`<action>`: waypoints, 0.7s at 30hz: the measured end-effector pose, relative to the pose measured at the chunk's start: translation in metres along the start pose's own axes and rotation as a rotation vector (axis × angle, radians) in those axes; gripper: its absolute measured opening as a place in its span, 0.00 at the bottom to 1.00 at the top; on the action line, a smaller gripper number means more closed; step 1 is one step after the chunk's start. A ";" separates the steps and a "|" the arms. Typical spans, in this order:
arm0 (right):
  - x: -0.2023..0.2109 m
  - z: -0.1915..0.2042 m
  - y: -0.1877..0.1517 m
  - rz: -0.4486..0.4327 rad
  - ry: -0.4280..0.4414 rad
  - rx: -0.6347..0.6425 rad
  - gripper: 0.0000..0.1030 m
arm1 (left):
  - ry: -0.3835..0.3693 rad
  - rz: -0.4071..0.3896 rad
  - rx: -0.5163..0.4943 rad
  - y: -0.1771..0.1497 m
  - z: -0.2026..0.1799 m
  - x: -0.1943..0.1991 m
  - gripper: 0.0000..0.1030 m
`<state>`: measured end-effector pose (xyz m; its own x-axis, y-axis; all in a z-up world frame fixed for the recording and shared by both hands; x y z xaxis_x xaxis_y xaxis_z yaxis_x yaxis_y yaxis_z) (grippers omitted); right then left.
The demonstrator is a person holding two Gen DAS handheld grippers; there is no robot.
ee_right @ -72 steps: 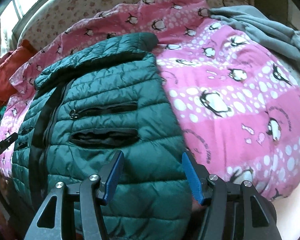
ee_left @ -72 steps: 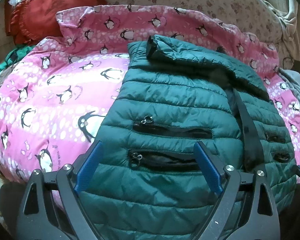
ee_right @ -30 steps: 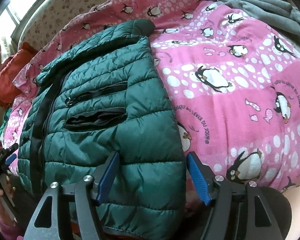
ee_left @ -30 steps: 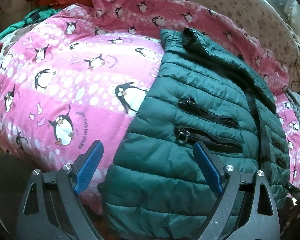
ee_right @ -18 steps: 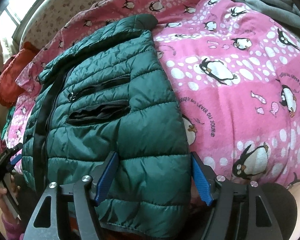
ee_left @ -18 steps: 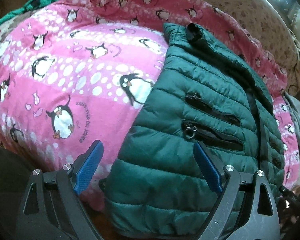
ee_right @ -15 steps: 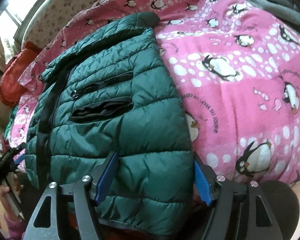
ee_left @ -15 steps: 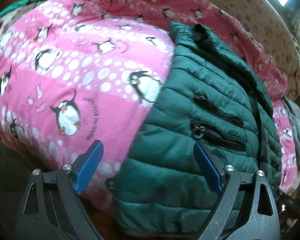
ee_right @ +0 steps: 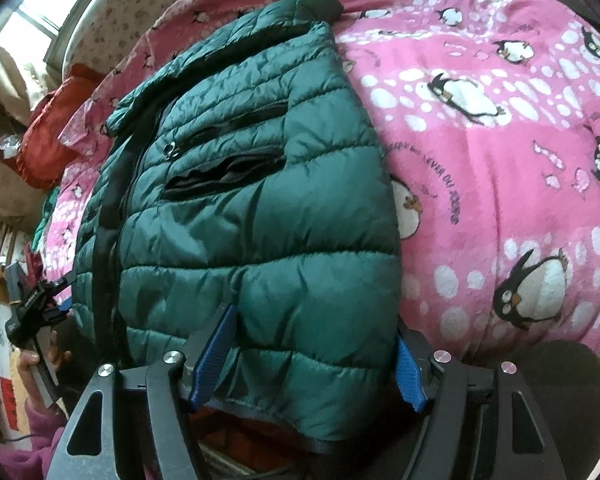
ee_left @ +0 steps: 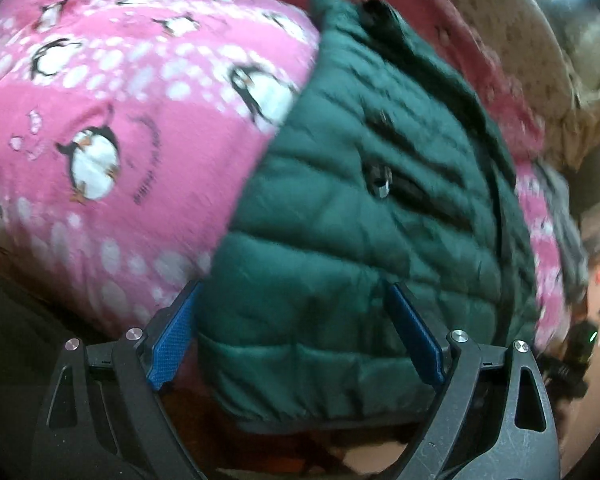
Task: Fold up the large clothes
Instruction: 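Close both grippers on the jacket hem edge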
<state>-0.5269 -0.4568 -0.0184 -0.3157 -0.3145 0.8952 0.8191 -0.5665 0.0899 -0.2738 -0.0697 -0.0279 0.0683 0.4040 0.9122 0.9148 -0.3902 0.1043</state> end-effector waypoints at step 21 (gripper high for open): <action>0.009 0.022 -0.003 -0.075 0.007 0.126 0.30 | 0.030 -0.035 0.019 -0.001 0.000 -0.003 0.89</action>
<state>-0.5217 -0.4408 -0.0013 -0.3810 -0.2804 0.8811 0.8467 -0.4886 0.2106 -0.2750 -0.0703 -0.0313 0.0242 0.3926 0.9194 0.9237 -0.3605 0.1295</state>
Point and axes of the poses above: each gripper's, at about its wrist camera, not at the fingertips, and x roughly against the way its jaws point, z to its left, y to its top, the point moved 6 cm from there along -x, roughly the way its jaws point, and after that the axes turned 15 degrees about z, right-handed, at the moved point
